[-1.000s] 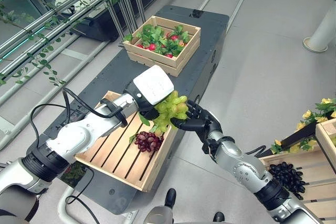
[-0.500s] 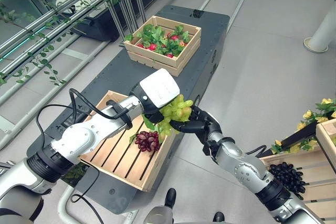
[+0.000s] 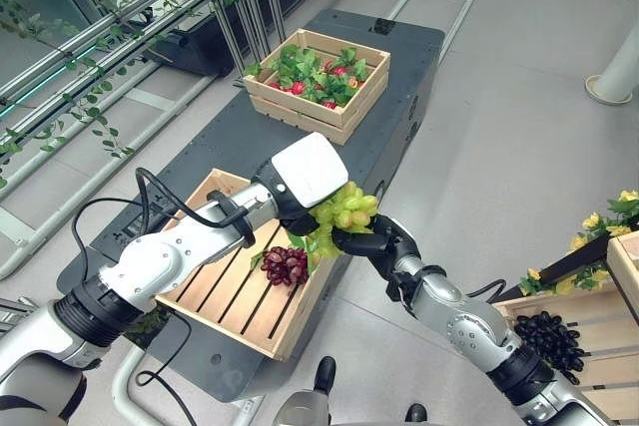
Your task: Pick up the fruits from the basket on one side to the basket on the other side
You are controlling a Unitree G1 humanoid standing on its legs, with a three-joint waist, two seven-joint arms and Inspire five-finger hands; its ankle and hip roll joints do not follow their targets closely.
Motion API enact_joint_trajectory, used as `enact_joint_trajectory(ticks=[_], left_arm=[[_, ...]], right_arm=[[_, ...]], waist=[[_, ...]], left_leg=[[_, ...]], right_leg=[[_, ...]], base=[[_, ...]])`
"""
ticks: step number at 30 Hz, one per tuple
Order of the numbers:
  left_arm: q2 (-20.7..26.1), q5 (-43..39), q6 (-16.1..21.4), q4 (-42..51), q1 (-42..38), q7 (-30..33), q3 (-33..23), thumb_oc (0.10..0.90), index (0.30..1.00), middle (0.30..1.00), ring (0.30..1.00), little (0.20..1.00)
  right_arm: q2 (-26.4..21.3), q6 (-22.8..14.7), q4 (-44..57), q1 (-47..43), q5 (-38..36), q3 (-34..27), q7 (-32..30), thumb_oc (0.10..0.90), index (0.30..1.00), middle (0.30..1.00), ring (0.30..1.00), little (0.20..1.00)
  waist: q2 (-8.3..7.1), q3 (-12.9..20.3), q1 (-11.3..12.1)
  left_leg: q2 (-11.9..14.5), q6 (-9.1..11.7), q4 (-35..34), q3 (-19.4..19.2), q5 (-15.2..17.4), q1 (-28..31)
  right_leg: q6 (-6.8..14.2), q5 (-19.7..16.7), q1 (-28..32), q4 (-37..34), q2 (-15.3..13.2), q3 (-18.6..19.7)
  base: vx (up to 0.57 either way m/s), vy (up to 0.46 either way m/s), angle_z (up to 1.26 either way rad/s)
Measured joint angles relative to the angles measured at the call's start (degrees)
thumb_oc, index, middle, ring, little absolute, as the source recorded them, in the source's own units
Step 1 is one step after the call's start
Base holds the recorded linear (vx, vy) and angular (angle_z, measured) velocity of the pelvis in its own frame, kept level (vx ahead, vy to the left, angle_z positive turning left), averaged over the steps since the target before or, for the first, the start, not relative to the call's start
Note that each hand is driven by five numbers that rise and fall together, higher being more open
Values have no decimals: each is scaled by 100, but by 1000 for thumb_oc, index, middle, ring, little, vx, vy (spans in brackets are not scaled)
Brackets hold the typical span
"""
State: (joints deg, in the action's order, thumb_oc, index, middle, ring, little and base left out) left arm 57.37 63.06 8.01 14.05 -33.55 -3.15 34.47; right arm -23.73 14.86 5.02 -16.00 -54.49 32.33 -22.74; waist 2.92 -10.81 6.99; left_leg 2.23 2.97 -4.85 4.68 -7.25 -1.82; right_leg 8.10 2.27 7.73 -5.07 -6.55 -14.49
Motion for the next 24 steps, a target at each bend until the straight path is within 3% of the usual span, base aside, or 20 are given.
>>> enact_joint_trajectory(ticks=[13,14,15,16,17,18,24], left_arm=[[-28,-35,28,5,0,1,-4,400,300,300,300,300],[-28,-35,28,5,0,1,-7,445,368,368,368,368],[-28,-35,29,6,0,1,-7,445,368,368,368,368],[-28,-35,29,10,0,1,-10,508,462,462,462,462],[-29,-35,28,13,0,0,-11,588,582,582,582,582],[-28,-35,28,14,0,-2,-12,800,900,900,900,900],[-42,-103,28,162,10,3,-208,800,900,900,900,900]], right_arm=[[-25,-14,0,11,3,-5,2,400,300,300,300,300],[-27,-16,0,15,4,-12,3,400,300,300,300,300],[-27,-17,0,15,4,-14,4,400,300,300,300,300],[-23,-26,2,26,6,-22,4,400,300,300,300,300],[-27,-34,4,35,8,-30,4,400,300,300,300,300],[-35,-40,4,54,8,-48,5,400,300,300,300,300],[-53,-184,242,280,37,-258,6,400,300,300,300,300]], waist=[[-1,2,-154],[-1,2,-160],[-1,2,-162],[-1,2,-170],[-1,2,-194],[-1,2,-207],[-2,2,-282]], left_leg=[[0,-1,0,-9,-1,3],[0,-1,0,-11,-1,4],[0,-1,0,-13,-1,4],[0,-1,0,-18,-1,3],[0,-2,0,-19,-1,4],[0,-2,0,-18,-1,3],[-2,-2,-4,-42,-1,12]], right_leg=[[1,-1,0,0,-2,10],[1,-1,0,0,-2,11],[1,-1,-1,0,-2,11],[1,-1,-1,0,-2,12],[2,-1,-2,0,-3,13],[2,-1,-1,0,-3,30],[3,0,-9,0,-5,155]], base=[[0,0,0],[0,0,0],[0,0,0],[0,0,0],[0,0,0],[0,0,0],[0,0,0]])
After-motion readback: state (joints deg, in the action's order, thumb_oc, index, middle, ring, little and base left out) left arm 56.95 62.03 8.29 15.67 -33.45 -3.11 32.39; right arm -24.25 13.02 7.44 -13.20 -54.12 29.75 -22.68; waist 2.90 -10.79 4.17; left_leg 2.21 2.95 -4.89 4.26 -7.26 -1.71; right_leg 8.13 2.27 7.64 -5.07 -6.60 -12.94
